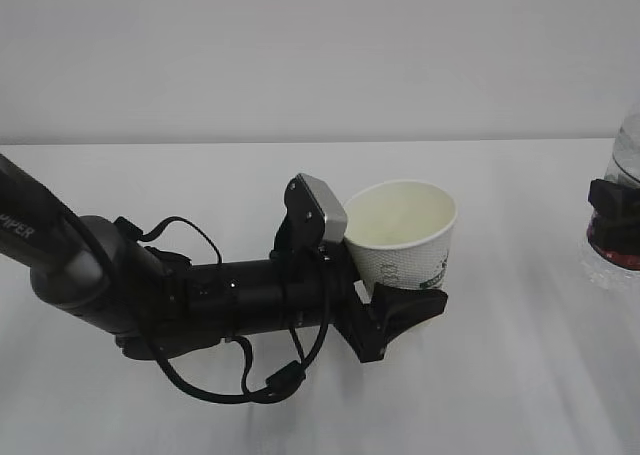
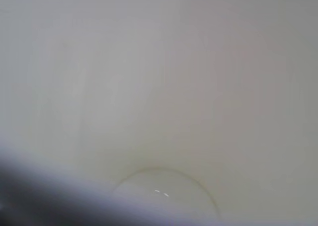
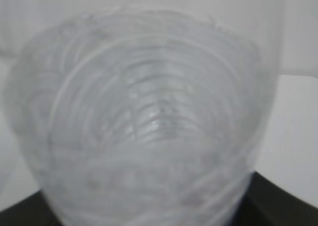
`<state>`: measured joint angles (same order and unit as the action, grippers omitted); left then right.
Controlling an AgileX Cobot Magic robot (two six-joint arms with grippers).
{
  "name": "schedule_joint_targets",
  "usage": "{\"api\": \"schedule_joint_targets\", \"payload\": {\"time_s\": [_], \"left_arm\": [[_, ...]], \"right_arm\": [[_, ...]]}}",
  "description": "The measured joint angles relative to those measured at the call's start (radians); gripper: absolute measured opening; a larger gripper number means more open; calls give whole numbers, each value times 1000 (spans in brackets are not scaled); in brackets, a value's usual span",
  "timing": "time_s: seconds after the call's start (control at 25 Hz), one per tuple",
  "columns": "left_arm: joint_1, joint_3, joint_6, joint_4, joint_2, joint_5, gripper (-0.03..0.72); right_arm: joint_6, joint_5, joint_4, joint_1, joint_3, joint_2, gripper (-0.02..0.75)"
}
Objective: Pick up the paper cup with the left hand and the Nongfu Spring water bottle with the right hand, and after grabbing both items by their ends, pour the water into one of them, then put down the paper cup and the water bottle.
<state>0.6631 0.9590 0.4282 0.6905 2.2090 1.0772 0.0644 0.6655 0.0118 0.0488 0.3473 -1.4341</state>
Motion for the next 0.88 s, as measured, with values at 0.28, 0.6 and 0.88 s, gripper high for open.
{"api": "schedule_joint_targets", "payload": {"time_s": [0.28, 0.6, 0.88], "left_arm": [[25, 2, 62, 80, 0, -62, 519], [31, 2, 78, 112, 0, -81, 518], [33, 2, 78, 126, 0, -81, 518]], "right_arm": [[0, -6, 0, 0, 0, 0, 446], [0, -22, 0, 0, 0, 0, 446], [0, -52, -2, 0, 0, 29, 446]]}}
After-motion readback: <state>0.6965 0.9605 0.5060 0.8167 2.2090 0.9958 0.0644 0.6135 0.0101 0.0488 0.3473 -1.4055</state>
